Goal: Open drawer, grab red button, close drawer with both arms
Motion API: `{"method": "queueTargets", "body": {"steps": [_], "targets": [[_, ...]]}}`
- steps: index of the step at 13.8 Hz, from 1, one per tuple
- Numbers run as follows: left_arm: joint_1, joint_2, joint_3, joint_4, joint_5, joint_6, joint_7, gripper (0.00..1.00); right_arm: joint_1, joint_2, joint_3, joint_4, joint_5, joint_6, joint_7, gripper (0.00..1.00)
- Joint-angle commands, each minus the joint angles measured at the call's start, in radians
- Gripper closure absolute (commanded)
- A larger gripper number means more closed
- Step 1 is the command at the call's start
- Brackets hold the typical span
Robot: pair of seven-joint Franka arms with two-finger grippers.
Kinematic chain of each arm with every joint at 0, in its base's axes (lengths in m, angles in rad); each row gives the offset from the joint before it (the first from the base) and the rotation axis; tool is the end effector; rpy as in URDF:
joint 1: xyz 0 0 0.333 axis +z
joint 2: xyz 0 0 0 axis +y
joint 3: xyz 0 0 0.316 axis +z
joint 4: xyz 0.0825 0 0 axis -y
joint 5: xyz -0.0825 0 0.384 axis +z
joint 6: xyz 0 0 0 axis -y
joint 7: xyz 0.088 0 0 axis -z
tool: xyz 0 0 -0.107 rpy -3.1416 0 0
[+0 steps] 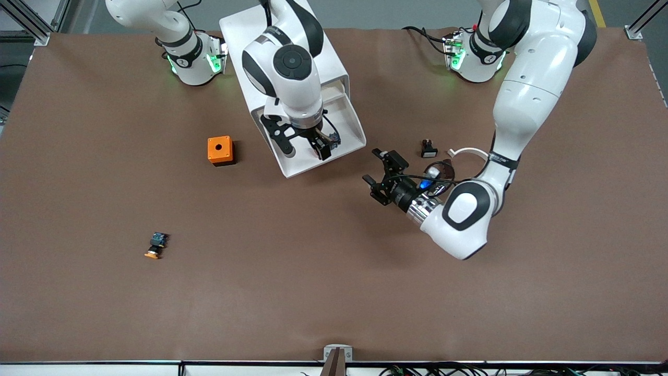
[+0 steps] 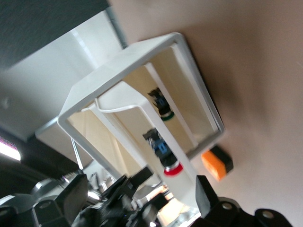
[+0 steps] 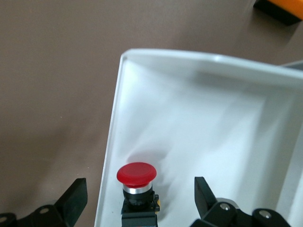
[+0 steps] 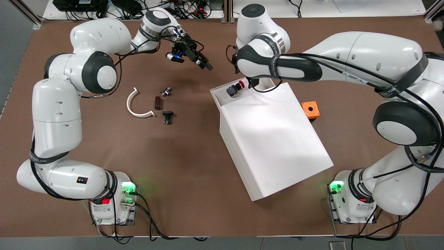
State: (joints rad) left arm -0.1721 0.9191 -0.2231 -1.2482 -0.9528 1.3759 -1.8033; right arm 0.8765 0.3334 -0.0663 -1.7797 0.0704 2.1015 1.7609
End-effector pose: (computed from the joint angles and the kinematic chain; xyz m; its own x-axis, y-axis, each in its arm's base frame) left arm 0.6134 -0.3185 0.2437 -0.4308 0.6625 -0.6128 0.5551 -0.3408 -0.7588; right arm 0.4362 0.4678 0.3695 0.5538 -0.8319 -0.0358 -0.8319 -0.5546 0.0183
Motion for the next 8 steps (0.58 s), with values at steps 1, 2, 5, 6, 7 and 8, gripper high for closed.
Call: {"method": "queueTargets", "body": {"steps": [1,2,5,6,7,8], "targets": [[0.0,-0.026,0.034,0.051,0.055,-0.017,0.23,0.0,0.036,0.035,-0.015,0.022,0.006,0.02,0.066,0.0],[-0.001,-0.042,0.036,0.055,0.098,-0.009,0.305,0.0,0.044,0.047,-0.015,0.029,0.006,0.022,0.077,0.0],[-0.007,-0.13,0.024,0.052,0.263,0.089,0.493,0.0,0.059,0.065,-0.015,0.039,0.009,0.022,0.077,0.08],[-0.018,-0.163,0.019,0.05,0.325,0.127,0.527,0.0,0.068,0.065,-0.015,0.039,0.009,0.02,0.077,0.14],[-0.045,-0.18,0.021,0.047,0.389,0.176,0.538,0.0,0.068,0.065,-0.015,0.039,0.009,0.02,0.071,0.25],[-0.073,-0.204,0.021,0.044,0.466,0.237,0.542,0.0,0.07,0.065,-0.015,0.039,0.009,0.022,0.066,0.4]]}}
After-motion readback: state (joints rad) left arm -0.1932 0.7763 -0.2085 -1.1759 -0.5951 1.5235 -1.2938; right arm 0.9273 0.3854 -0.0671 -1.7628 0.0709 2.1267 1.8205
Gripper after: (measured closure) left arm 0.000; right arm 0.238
